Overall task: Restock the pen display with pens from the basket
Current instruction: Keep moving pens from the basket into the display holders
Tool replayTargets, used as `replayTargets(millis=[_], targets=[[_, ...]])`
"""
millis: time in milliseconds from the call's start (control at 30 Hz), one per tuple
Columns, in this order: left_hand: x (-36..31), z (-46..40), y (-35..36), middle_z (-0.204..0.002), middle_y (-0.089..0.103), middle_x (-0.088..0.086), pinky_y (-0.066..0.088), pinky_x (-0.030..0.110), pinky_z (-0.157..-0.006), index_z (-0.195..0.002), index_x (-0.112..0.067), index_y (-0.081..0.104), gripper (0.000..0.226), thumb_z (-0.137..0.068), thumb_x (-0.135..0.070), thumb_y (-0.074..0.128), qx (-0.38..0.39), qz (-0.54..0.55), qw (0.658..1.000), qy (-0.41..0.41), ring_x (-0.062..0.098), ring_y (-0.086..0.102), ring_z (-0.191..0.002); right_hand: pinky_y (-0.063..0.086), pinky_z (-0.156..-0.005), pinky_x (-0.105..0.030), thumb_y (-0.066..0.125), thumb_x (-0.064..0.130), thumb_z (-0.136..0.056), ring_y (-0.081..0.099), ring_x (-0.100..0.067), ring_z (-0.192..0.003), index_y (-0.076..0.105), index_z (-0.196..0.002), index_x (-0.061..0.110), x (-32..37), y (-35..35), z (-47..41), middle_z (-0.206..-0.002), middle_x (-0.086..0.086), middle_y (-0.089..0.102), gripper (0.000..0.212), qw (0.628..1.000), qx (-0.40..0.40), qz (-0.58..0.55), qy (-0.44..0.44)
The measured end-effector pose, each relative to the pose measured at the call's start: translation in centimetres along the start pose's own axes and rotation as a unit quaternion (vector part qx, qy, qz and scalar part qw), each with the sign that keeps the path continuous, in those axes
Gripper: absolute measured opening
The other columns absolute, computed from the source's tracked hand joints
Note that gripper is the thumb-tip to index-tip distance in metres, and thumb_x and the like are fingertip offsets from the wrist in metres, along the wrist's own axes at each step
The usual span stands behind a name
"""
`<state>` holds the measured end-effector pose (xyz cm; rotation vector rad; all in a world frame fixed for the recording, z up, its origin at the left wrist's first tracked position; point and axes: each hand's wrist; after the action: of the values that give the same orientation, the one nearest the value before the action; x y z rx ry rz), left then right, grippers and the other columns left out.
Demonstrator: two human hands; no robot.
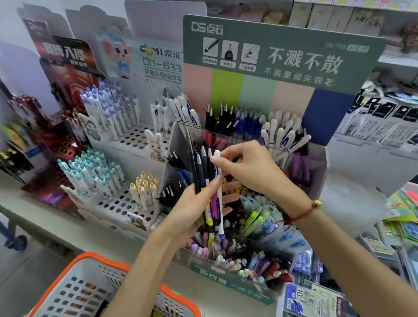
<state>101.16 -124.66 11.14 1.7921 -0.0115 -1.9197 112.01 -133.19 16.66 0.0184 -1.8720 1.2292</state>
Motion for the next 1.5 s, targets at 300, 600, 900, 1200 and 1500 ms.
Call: replayTargets(millis=[300,600,900,1200,1500], targets=[[-1.7,0.3,-5.0,-0.09,0.075,-0.006,0.056,0.02,-0.062,-0.121,-0.018,0.063,0.027,-0.1,-0.027,0.049,-0.123,0.07,0.99,-0.006,0.006,0.069,-0.072,0.057,-0.071,-0.032,0.053,0.025,-0.1,0.066,-0.014,-0.075,0.068,-0.098,0.014,2.4,-0.9,-5.4,-0.087,-0.004,0.07,0.018,0.886,-0.4,-0.215,-0.091],[-1.3,0.8,-5.4,-0.063,0.041,-0.009,0.041,0.017,-0.048,-0.121,-0.016,0.061,0.033,-0.101,-0.035,0.043,-0.091,0.04,0.995,-0.017,0.004,0.037,-0.05,0.052,-0.073,-0.027,0.058,0.021,-0.097,0.065,-0.013,-0.077,0.059,-0.114,0.008,2.8,1.9,-10.3,-0.09,-0.001,0.071,0.021,0.911,-0.371,-0.027,-0.179],[-1.3,1.9,-5.8,-0.062,0.045,-0.006,0.035,0.018,-0.044,-0.097,-0.013,0.04,0.018,-0.103,-0.027,0.03,-0.062,0.134,0.989,-0.018,0.004,0.032,-0.044,0.034,-0.082,-0.037,0.053,0.037,-0.097,0.049,-0.027,-0.101,0.074,-0.096,0.015,2.2,2.4,-11.0,-0.098,-0.004,0.068,0.031,0.895,-0.291,0.279,-0.19],[-0.8,1.5,-5.1,-0.07,0.059,-0.006,0.045,0.019,-0.047,-0.1,-0.015,0.06,0.021,-0.103,-0.024,0.042,-0.063,0.047,0.997,-0.018,0.005,0.049,-0.05,0.038,-0.053,-0.006,0.064,0.037,-0.092,0.051,0.011,-0.05,0.076,-0.105,0.015,1.4,5.0,-2.3,-0.066,0.017,0.064,0.029,0.984,0.082,-0.157,0.036],[-0.3,2.0,-3.4,-0.111,0.072,0.004,0.059,0.028,-0.065,-0.118,-0.008,0.062,0.03,-0.104,-0.023,0.04,-0.066,0.013,0.995,-0.074,0.016,0.073,-0.091,0.047,-0.053,-0.017,0.056,0.023,-0.099,0.061,-0.001,-0.056,0.07,-0.1,0.01,-1.6,3.8,-0.3,-0.073,0.002,0.065,0.019,0.964,-0.07,-0.239,0.095]])
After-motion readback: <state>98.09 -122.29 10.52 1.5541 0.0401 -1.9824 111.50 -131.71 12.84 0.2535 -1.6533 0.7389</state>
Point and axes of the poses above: each hand's wrist, its own z-axis away from the middle knuckle, its own y-axis out of the palm, x = y × z
